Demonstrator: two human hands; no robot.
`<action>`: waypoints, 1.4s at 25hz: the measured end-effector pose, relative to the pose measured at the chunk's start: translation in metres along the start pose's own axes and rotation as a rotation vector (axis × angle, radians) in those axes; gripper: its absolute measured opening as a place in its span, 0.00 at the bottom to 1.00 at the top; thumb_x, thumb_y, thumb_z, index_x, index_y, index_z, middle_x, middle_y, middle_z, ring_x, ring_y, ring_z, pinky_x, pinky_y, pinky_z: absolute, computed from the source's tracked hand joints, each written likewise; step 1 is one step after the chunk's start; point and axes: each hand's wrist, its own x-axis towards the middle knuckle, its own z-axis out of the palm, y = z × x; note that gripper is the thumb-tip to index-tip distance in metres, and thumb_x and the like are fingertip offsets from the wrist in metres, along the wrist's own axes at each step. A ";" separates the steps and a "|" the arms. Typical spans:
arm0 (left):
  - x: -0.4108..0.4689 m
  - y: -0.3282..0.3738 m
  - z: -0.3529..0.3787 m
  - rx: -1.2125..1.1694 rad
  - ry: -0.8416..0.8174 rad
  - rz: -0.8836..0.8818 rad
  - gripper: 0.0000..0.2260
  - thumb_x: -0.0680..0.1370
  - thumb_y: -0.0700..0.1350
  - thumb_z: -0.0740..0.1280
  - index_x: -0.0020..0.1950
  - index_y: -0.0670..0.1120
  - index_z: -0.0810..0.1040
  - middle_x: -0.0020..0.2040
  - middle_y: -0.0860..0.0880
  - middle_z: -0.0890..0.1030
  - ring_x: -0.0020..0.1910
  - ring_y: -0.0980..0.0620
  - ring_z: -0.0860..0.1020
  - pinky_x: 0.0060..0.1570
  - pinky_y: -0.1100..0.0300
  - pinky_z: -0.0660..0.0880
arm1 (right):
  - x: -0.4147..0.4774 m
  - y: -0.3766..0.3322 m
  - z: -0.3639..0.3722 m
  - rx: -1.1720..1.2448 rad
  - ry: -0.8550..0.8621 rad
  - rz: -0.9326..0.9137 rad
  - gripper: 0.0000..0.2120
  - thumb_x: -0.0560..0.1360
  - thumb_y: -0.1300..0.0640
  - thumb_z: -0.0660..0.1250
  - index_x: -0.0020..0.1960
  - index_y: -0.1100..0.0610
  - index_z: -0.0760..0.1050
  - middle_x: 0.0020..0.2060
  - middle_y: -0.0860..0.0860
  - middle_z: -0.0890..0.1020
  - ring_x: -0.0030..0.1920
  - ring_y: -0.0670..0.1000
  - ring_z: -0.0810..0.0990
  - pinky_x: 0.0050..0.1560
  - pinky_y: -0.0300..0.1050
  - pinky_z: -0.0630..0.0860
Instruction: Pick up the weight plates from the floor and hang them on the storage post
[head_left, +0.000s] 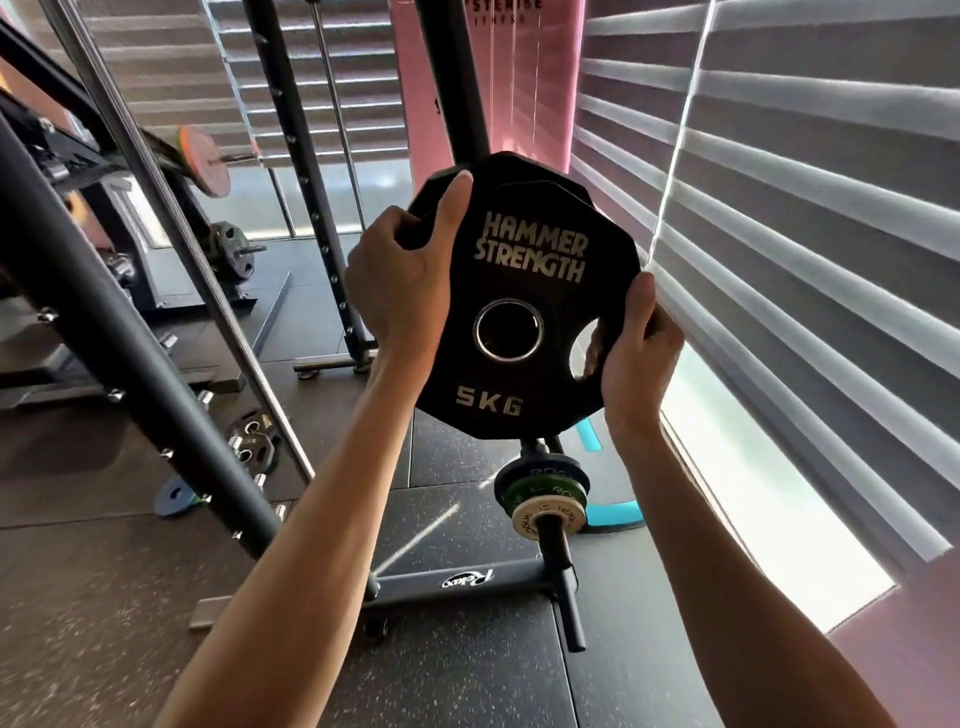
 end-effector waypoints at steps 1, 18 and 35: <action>-0.003 -0.002 0.003 -0.029 0.054 0.031 0.28 0.71 0.75 0.59 0.33 0.50 0.71 0.28 0.57 0.72 0.29 0.61 0.71 0.36 0.65 0.68 | 0.002 0.003 0.003 -0.028 0.045 -0.043 0.29 0.81 0.40 0.58 0.37 0.66 0.70 0.28 0.64 0.73 0.28 0.62 0.72 0.28 0.49 0.69; 0.039 -0.037 0.057 -0.208 0.102 0.223 0.24 0.79 0.63 0.61 0.65 0.49 0.81 0.62 0.52 0.83 0.65 0.55 0.78 0.65 0.55 0.74 | 0.054 0.025 0.045 -0.137 -0.023 -0.067 0.21 0.85 0.51 0.52 0.72 0.60 0.71 0.63 0.56 0.81 0.61 0.45 0.79 0.61 0.45 0.79; 0.012 -0.074 0.000 -0.001 0.085 0.377 0.14 0.79 0.48 0.65 0.59 0.40 0.80 0.57 0.42 0.79 0.59 0.46 0.77 0.58 0.52 0.75 | -0.028 0.077 0.035 -0.054 0.126 0.381 0.17 0.82 0.42 0.53 0.56 0.51 0.72 0.47 0.42 0.78 0.52 0.47 0.77 0.62 0.52 0.76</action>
